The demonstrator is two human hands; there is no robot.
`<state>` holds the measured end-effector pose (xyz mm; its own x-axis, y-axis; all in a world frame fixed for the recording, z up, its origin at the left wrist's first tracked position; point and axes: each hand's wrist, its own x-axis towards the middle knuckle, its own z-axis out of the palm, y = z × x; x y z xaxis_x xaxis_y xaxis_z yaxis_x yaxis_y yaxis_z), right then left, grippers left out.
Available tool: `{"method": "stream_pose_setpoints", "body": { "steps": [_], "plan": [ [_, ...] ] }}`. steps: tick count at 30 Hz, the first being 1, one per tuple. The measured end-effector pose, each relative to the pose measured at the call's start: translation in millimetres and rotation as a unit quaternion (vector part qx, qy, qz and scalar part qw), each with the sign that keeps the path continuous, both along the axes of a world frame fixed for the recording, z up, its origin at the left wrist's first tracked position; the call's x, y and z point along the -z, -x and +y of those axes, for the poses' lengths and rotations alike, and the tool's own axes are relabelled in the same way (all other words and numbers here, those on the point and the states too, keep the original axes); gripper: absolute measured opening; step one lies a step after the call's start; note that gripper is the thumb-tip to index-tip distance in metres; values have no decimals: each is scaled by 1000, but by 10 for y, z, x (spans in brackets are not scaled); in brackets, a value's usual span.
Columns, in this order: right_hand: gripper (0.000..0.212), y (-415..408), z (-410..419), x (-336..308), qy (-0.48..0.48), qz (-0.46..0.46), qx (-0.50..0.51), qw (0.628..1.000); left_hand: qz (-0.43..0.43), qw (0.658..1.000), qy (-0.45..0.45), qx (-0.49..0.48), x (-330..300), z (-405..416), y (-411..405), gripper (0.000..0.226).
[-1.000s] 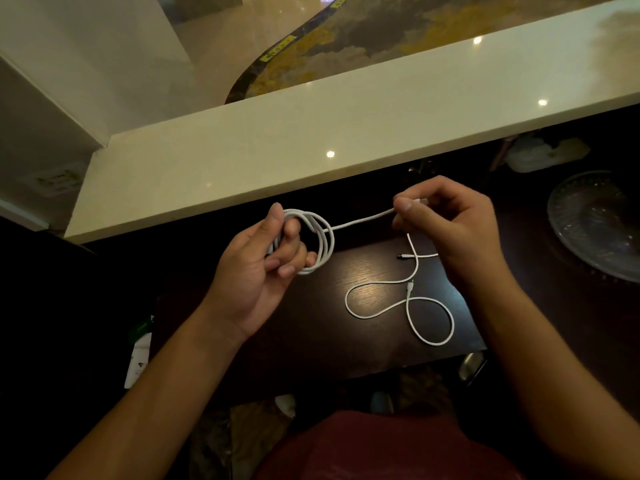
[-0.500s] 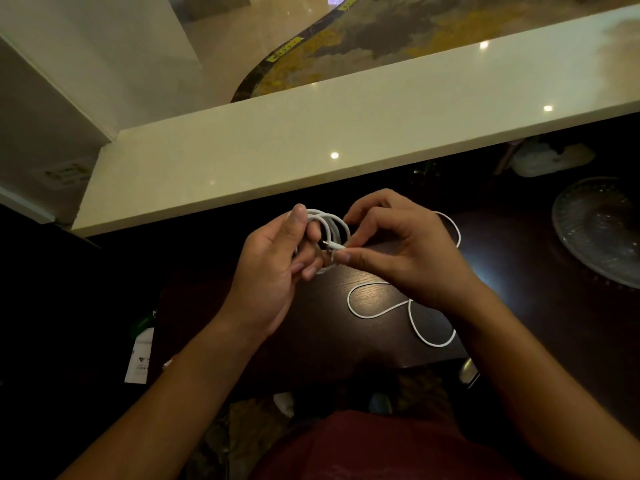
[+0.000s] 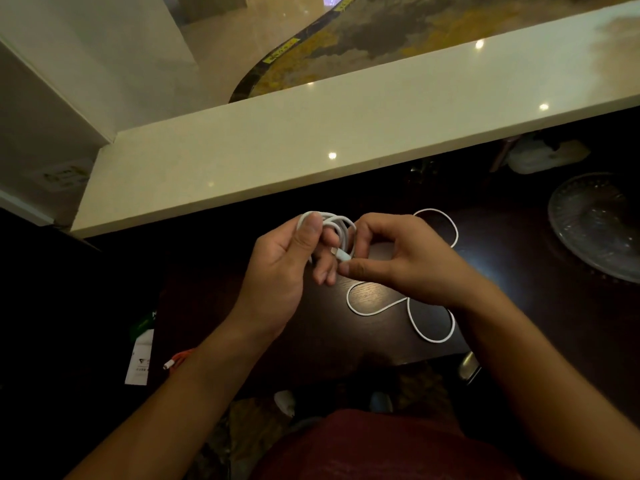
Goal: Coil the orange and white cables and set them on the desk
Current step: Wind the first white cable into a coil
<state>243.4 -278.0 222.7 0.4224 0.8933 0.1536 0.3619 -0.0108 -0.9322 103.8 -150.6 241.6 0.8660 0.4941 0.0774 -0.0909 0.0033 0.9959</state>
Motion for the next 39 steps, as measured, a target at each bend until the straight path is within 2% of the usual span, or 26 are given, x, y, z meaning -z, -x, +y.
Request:
{"method": "stream_pose_setpoints", "body": {
  "steps": [3,5,10,15,21,26,29,32,35,39],
  "plan": [
    [24,37,-1,28,-55,59,43,996,-17,995,102,-14,-11,44,-22,38],
    [22,58,2,34,-80,50,71,993,-23,991,134,-10,-4,73,-17,38],
    [18,113,-11,21,-103,-101,87,986,-14,991,127,-44,10,66,7,39],
    [19,159,16,28,-60,-155,81,983,-6,995,74,-60,-8,-9,23,37],
    [21,106,6,-52,51,-59,56,995,7,999,-15,-34,-8,-90,99,38],
    [42,169,16,10,-7,113,90,990,-23,999,-9,38,-43,-128,90,36],
    [30,260,10,57,-23,107,92,990,-32,998,35,51,-42,-115,85,36],
    [25,356,44,81,-49,40,106,992,-25,997,18,77,-6,-167,91,35],
    [16,401,109,89,-47,28,120,991,-24,996,17,84,17,-190,104,35],
    [16,330,140,34,-39,85,54,994,-28,986,142,80,-37,-94,100,39]
  ]
}}
